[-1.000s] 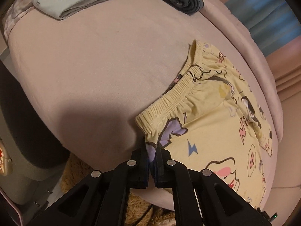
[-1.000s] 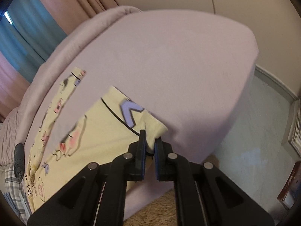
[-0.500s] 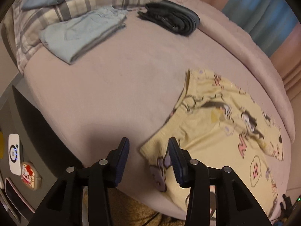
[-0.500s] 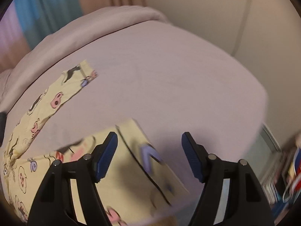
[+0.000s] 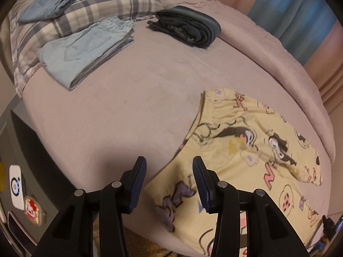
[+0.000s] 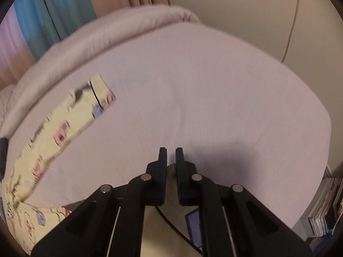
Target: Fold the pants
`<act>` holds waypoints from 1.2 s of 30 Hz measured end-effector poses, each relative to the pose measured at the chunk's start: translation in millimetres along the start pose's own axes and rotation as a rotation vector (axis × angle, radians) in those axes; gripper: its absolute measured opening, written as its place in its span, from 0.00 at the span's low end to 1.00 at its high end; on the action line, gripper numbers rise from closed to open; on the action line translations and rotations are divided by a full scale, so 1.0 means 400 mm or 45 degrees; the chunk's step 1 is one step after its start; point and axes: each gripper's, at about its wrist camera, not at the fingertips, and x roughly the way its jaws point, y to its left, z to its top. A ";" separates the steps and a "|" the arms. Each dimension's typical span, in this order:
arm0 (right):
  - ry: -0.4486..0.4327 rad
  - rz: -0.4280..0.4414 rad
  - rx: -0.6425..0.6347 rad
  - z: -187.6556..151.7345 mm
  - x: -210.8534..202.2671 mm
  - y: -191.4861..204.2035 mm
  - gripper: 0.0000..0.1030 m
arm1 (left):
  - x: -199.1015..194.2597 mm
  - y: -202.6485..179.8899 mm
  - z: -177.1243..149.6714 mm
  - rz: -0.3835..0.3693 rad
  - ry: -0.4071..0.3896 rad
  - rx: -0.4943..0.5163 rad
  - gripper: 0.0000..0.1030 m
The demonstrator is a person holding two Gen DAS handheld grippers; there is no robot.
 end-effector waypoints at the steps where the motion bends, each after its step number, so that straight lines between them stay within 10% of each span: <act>1: 0.005 -0.011 -0.006 0.001 0.015 0.007 0.08 | 0.004 -0.006 0.008 -0.002 -0.004 0.005 0.43; 7: 0.057 -0.138 -0.148 -0.049 0.103 0.041 0.14 | 0.052 -0.042 0.060 -0.013 0.029 0.053 0.44; 9: 0.121 -0.151 -0.191 -0.042 0.083 0.063 0.30 | 0.073 -0.057 0.091 -0.010 0.050 0.079 0.49; 11: 0.161 -0.086 -0.206 -0.025 0.054 0.083 0.71 | 0.089 -0.071 0.129 -0.019 0.036 0.084 0.57; 17: 0.048 -0.060 -0.402 0.086 -0.107 0.212 0.78 | 0.173 -0.122 0.242 -0.073 0.067 0.082 0.63; 20: 0.077 0.144 -0.319 0.192 -0.120 0.276 0.86 | 0.248 -0.139 0.282 -0.089 0.110 0.050 0.63; 26: 0.146 0.170 -0.294 0.311 0.017 0.385 0.88 | 0.383 -0.163 0.279 -0.099 0.248 0.021 0.63; 33: 0.282 0.174 -0.238 0.374 0.312 0.458 0.85 | 0.395 -0.211 0.259 -0.141 0.184 0.083 0.61; 36: 0.291 0.113 -0.291 0.372 0.410 0.475 0.82 | 0.401 -0.224 0.260 -0.117 0.166 0.113 0.43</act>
